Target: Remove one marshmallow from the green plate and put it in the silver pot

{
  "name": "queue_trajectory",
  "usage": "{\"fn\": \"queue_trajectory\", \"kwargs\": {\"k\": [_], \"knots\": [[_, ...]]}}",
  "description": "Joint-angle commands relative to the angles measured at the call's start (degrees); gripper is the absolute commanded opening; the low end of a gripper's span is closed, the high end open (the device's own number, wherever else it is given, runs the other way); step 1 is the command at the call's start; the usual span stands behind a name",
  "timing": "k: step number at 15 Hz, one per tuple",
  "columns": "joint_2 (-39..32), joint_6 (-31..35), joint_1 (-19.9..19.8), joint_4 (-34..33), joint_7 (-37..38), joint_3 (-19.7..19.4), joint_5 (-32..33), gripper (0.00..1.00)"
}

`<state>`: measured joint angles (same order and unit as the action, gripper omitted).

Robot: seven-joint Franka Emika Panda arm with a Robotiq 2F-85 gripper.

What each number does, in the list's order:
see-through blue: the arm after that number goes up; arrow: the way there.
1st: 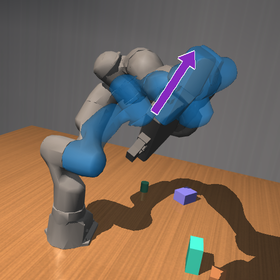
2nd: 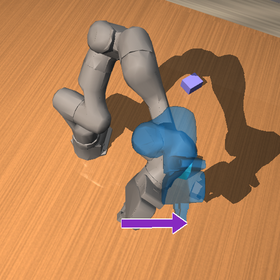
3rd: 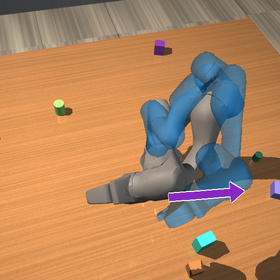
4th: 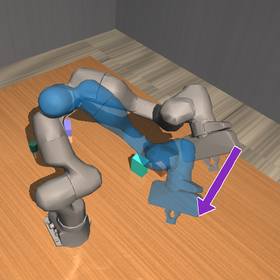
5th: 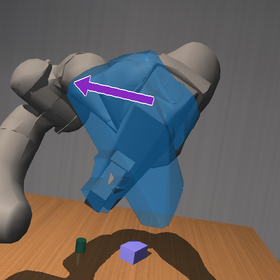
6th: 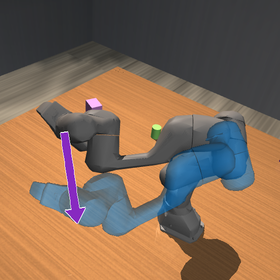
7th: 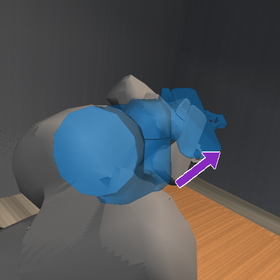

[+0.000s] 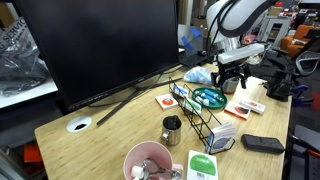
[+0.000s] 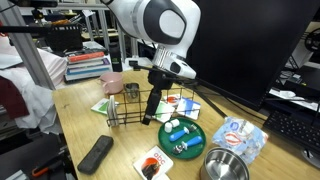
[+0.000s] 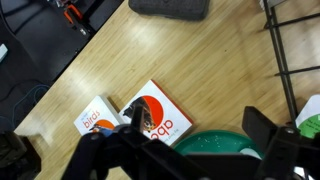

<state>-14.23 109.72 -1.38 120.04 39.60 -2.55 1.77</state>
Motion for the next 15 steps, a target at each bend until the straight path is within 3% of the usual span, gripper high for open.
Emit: {"fn": "queue_trajectory", "kwargs": {"k": [1, 4, 9, 15], "knots": [[0.06, -0.14, 0.79, -0.12, -0.18, -0.84, -0.19, 1.00], [0.10, 0.53, 0.90, 0.01, 1.09, -0.96, -0.18, 1.00], [-3.45, 3.80, 0.90, -2.52, 16.18, -2.30, -3.79, 1.00], [-7.85, 15.19, 0.85, -3.37, 31.04, -3.75, -7.84, 1.00]]}}
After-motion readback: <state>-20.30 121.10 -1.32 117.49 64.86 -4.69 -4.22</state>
